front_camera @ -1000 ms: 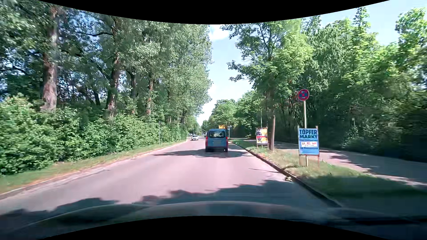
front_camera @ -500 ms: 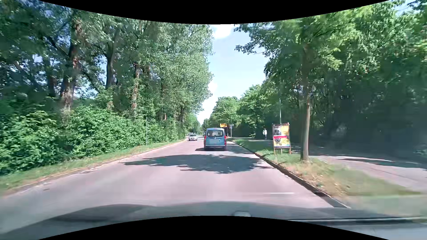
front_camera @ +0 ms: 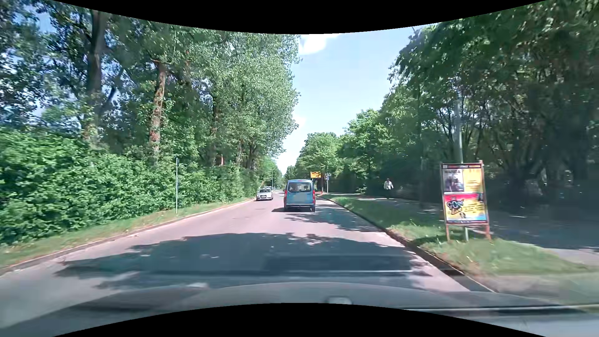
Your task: Follow the waypoints while adhering to traffic rules and regulations
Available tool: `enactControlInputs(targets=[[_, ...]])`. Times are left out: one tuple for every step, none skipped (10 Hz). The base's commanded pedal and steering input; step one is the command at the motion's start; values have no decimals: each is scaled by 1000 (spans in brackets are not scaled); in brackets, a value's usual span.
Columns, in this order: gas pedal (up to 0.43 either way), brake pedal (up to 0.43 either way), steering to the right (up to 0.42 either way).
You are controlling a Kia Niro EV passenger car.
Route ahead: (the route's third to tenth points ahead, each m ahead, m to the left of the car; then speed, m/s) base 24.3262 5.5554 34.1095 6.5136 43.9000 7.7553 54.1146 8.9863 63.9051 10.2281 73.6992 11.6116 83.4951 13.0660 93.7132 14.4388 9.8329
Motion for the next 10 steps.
enactControlInputs(targets=[[150,0,-10],[150,0,-10],[138,0,-10],[138,0,-10],[98,0,-10],[98,0,-10],[98,0,-10],[98,0,-10],[110,0,-10],[157,0,-10]])
